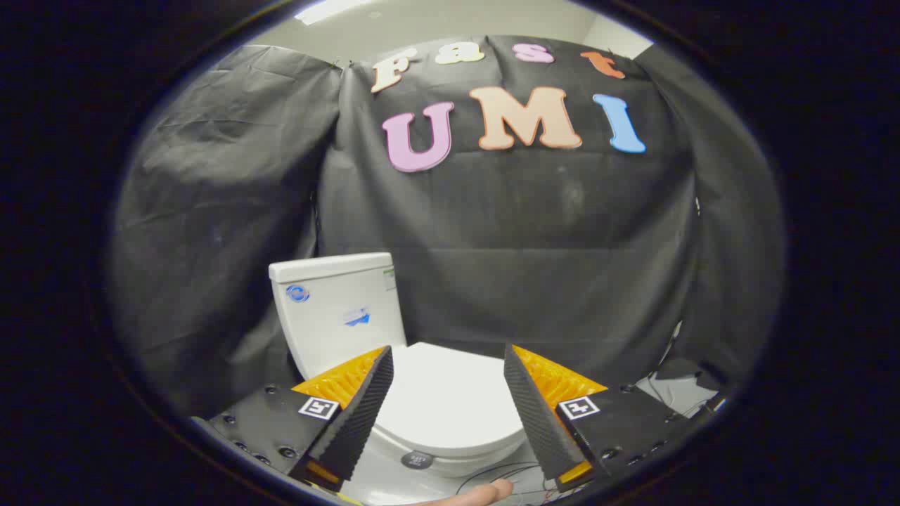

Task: Open the toilet lid.

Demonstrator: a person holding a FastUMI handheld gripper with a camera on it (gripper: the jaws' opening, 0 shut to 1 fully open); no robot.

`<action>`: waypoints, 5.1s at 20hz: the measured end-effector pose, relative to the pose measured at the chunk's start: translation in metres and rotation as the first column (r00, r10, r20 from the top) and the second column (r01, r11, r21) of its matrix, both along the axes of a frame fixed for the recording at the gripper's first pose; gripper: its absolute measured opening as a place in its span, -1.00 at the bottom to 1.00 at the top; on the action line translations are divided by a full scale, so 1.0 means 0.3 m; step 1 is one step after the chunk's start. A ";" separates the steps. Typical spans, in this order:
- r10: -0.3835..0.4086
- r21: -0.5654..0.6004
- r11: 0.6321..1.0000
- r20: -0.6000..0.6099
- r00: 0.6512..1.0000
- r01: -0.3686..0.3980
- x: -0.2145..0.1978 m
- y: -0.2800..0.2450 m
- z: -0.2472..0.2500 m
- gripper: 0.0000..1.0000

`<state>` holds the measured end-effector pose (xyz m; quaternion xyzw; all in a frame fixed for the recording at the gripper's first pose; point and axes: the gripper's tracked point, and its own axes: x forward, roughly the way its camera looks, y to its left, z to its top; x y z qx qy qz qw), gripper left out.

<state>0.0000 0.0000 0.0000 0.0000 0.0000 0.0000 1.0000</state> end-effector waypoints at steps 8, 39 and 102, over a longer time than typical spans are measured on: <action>-0.022 0.015 1.000 -0.038 0.999 0.023 -0.001 0.057 -0.082 0.93; -0.215 0.741 0.618 -0.164 0.963 0.264 0.108 0.023 -0.620 0.97; -0.303 0.674 0.595 -0.318 0.898 0.439 0.228 0.300 -0.379 -0.99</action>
